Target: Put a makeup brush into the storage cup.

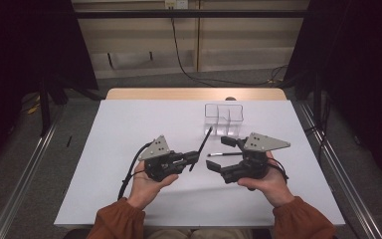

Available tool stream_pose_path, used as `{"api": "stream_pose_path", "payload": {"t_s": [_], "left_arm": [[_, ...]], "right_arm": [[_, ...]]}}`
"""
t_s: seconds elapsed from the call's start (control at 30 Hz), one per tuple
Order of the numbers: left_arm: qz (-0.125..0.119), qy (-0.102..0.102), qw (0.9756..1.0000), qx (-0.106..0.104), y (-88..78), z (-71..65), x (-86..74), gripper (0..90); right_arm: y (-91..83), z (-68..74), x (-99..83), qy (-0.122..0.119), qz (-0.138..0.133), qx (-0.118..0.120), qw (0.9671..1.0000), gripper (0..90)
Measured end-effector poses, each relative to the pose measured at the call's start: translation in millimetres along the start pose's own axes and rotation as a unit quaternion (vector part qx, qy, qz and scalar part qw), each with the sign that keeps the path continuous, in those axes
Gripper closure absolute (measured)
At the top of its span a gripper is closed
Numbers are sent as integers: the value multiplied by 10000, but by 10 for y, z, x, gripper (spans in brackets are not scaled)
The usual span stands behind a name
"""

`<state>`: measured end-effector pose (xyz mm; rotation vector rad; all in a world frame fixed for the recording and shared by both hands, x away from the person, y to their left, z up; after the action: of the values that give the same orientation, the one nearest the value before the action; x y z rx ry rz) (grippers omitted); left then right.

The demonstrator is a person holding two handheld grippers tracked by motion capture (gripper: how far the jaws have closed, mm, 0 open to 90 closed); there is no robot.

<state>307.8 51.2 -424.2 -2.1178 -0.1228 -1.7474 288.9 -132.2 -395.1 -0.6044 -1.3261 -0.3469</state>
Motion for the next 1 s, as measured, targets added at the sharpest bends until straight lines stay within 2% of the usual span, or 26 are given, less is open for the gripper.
{"api": "stream_pose_path", "payload": {"t_s": [0.17, 0.33, 0.4, 0.43, 0.47, 0.53, 0.63, 0.77, 0.83, 0.97, 1.0], "left_arm": [[-66, 7, 9999, 77, -9, 16, 8, 842], [-73, 5, 9999, 118, -21, 28, -1, 842], [-56, 11, 9999, 116, -21, 34, -6, 842], [-65, -24, 9999, 102, -21, 36, -7, 842], [-65, -31, 9999, 97, -21, 38, -7, 842], [-63, -26, 9999, 99, -26, 47, -7, 842], [-53, -44, 9999, 96, -30, 68, -16, 842], [-15, -73, 9999, 102, -24, 86, -44, 842], [14, -39, 10000, 90, -22, 75, -53, 842], [14, -15, 9999, 106, -22, 46, -58, 842], [33, -13, 10000, 91, -20, 40, -63, 842]], "right_arm": [[105, 7, 84, -39, -19, 114, 9999, 111], [212, -11, 183, -94, -174, 150, 9997, 153], [249, -28, 194, -81, -129, 190, 9997, 182], [263, -35, 198, -67, -119, 202, 9997, 212], [271, -45, 190, -116, 15, 164, 9998, 252], [282, -64, 175, -135, 71, 102, 9998, 268], [296, -103, 153, -8, 114, 211, 9997, 333], [320, -127, 142, 148, 180, 294, 9993, 469], [334, -121, 143, 181, 154, 360, 9991, 508], [343, -91, 136, 259, 163, 530, 9981, 667], [342, -91, 134, 279, 165, 545, 9980, 684]]}}
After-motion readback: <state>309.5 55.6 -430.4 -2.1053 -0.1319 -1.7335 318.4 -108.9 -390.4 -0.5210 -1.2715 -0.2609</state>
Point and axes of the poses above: each handheld gripper's, and its own axes: y roughly forward along the jaws, x roughly out of its top, z roughly to its left, the point moved 5 cm from there along y, roughly forward along the jaws, and after that the axes turned 1 degree about -z, right-handed, at the moved point
